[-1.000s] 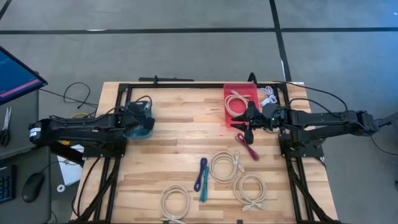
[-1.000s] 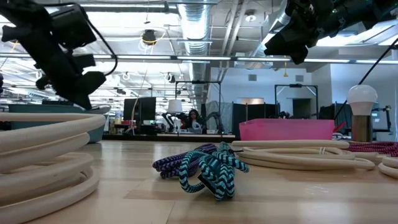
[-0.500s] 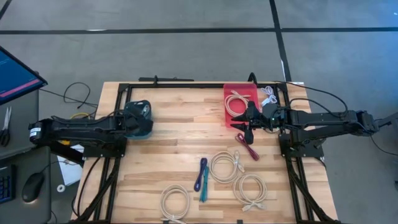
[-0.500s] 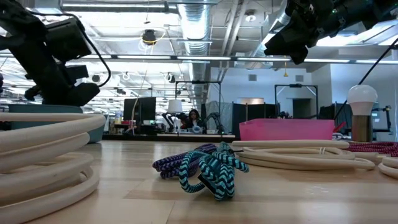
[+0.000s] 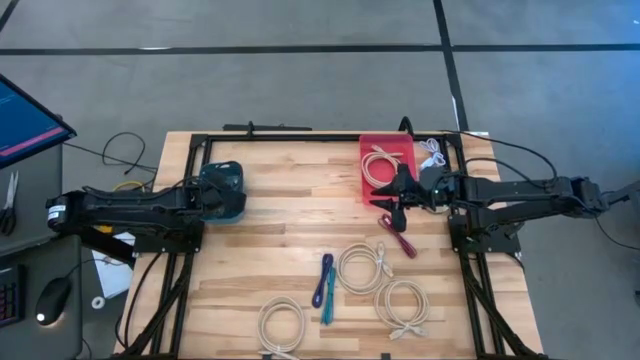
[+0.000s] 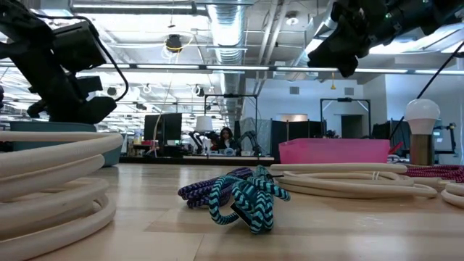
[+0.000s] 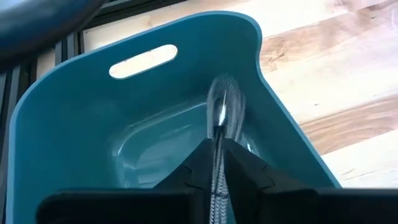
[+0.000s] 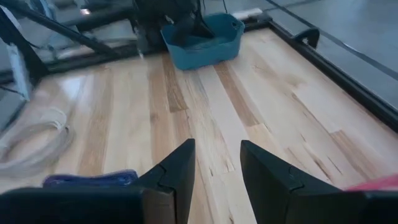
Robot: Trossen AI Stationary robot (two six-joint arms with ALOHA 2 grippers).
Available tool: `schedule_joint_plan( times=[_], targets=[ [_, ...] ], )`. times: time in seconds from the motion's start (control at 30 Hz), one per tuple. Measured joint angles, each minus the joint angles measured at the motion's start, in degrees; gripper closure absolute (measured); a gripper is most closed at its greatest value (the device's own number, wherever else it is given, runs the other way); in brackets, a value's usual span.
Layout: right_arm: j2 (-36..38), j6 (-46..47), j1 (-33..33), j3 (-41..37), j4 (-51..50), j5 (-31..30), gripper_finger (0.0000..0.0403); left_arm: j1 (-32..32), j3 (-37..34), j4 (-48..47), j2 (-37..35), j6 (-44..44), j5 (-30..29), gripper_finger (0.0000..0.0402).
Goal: Pick & Place USB Port
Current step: Put the gray charger cable in the blue bin, then put the pink charger cable in the blue bin
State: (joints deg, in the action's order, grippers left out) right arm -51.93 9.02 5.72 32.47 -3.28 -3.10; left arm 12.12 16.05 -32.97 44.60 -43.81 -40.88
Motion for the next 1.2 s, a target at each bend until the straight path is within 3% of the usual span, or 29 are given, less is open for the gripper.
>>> schedule_joint_plan(
  times=[0.23,0.5,0.63,0.97,1.2],
  targets=[
    [0.07,0.0,-0.01,-0.03,0.28,-0.06,0.0282,0.0,0.0,0.25,0.0,0.26,0.0,0.0328],
    [0.07,-0.59,-0.01,-0.03,0.27,0.03,0.0282,0.02,0.0,6.98,0.0,1.53,1.45,0.0334],
    [0.07,-0.57,-0.01,-0.03,0.26,0.04,0.0282,0.02,0.0,15.54,0.0,10.13,6.43,0.0341],
    [0.07,-0.53,-0.01,-0.02,0.66,0.05,0.0282,-0.01,0.04,40.17,0.0,30.68,26.33,0.0353],
    [0.07,-0.41,0.0,0.0,0.73,0.03,0.0282,0.0,0.04,44.42,0.0,38.35,28.49,0.0352]
  ],
)
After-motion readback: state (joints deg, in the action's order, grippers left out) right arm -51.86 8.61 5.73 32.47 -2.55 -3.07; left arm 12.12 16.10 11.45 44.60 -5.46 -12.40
